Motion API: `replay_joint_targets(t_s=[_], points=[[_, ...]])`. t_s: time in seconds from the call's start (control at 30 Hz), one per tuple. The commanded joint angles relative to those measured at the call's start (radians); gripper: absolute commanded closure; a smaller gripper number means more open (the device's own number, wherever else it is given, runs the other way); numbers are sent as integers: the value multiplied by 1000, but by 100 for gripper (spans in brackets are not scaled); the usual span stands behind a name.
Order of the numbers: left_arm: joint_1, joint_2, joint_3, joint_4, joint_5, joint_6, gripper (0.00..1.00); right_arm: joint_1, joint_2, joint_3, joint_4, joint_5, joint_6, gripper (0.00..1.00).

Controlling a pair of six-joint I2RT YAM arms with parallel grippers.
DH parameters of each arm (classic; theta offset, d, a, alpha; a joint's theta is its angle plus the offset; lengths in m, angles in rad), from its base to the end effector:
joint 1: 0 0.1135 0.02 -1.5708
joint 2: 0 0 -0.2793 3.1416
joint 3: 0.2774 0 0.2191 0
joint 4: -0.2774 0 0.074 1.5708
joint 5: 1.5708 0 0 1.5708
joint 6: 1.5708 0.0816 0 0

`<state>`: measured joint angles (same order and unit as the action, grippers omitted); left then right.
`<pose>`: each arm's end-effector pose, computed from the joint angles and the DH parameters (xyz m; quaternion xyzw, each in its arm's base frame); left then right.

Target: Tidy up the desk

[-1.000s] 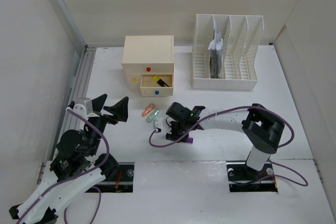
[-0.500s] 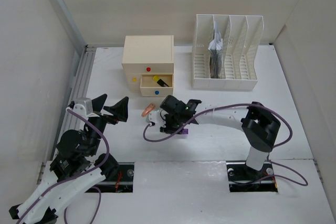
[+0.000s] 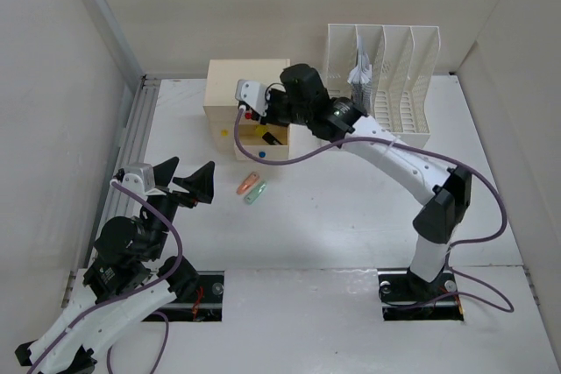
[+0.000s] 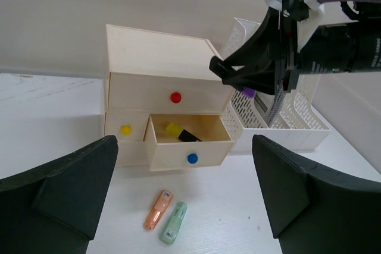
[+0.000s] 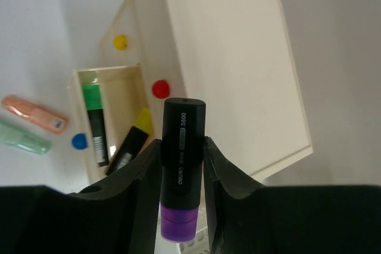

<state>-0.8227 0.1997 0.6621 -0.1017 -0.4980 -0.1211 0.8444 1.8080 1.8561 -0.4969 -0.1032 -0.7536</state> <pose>0.0588 -0.0060 0.3680 -0.0009 0.5873 -0.2375 0.7737 0.2813 0.3293 0.3877 -0.6251 0.5701 0.0677 0.5288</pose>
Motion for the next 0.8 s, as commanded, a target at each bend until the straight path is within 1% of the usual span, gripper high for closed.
replay_joint_targets(t_s=[0.0, 0.03, 0.1, 0.23, 0.5, 0.67, 0.77], points=[[4, 0, -1, 40, -5, -2, 6, -25, 79, 69, 8, -62, -53, 92], [4, 0, -1, 40, -5, -2, 6, -34, 99, 118, -8, -85, -53, 92], [4, 0, -1, 40, -5, -2, 6, -59, 151, 156, -34, -145, -64, 91], [4, 0, -1, 40, -5, -2, 6, -70, 171, 169, -37, -211, -84, 91], [4, 0, -1, 40, -5, -2, 6, -70, 160, 109, -15, -256, -115, 91], [4, 0, -1, 40, -5, -2, 6, -70, 111, 35, 26, -286, -133, 91], [4, 0, -1, 40, -5, -2, 6, -70, 102, 26, 25, -297, -133, 91]])
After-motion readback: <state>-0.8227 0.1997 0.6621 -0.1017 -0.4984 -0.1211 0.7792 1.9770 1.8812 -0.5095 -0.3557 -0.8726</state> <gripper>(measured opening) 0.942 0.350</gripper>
